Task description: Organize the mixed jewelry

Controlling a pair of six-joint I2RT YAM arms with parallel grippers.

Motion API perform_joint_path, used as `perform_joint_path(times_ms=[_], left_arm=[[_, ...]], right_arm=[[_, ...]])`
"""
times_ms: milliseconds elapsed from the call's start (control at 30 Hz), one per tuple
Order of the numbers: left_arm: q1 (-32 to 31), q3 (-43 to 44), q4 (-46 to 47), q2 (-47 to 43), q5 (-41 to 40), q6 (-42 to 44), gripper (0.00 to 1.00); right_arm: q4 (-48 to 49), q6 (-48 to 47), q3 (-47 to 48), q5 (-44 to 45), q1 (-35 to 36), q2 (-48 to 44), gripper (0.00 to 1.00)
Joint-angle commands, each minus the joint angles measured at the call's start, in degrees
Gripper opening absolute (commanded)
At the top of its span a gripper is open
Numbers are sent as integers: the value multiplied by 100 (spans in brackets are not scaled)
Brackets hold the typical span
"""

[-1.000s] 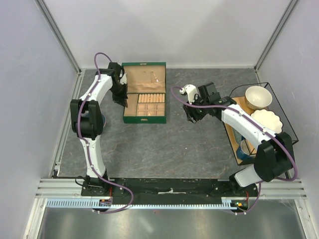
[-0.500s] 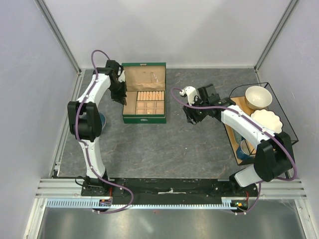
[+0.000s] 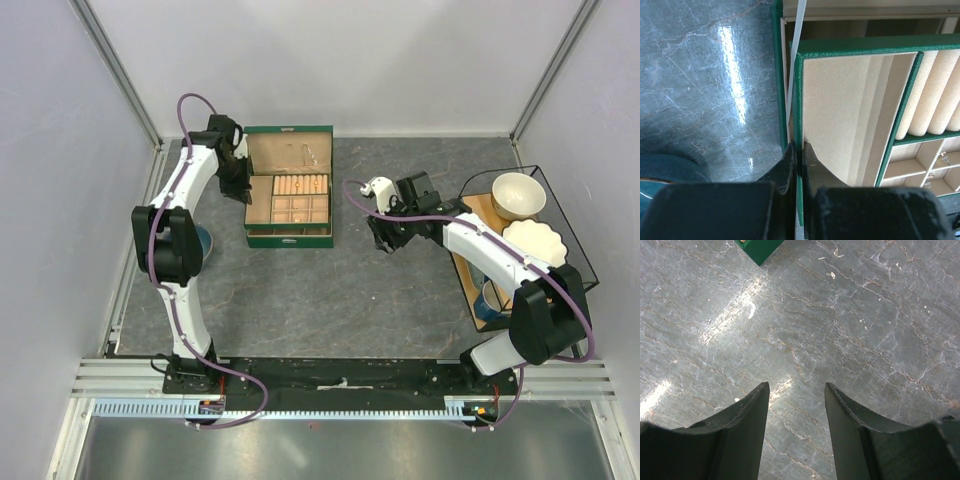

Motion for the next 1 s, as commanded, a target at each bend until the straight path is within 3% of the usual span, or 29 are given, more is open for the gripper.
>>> perform_joint_path(times_ms=[0,967], left_arm=[[44,406,161,105,59,-93,2],[-88,-542,803,8,129,-120,2]], right_arm=[[121,37,-27,-101,-18,-97,57],[139,37,-79,-145,-18,-79,57]])
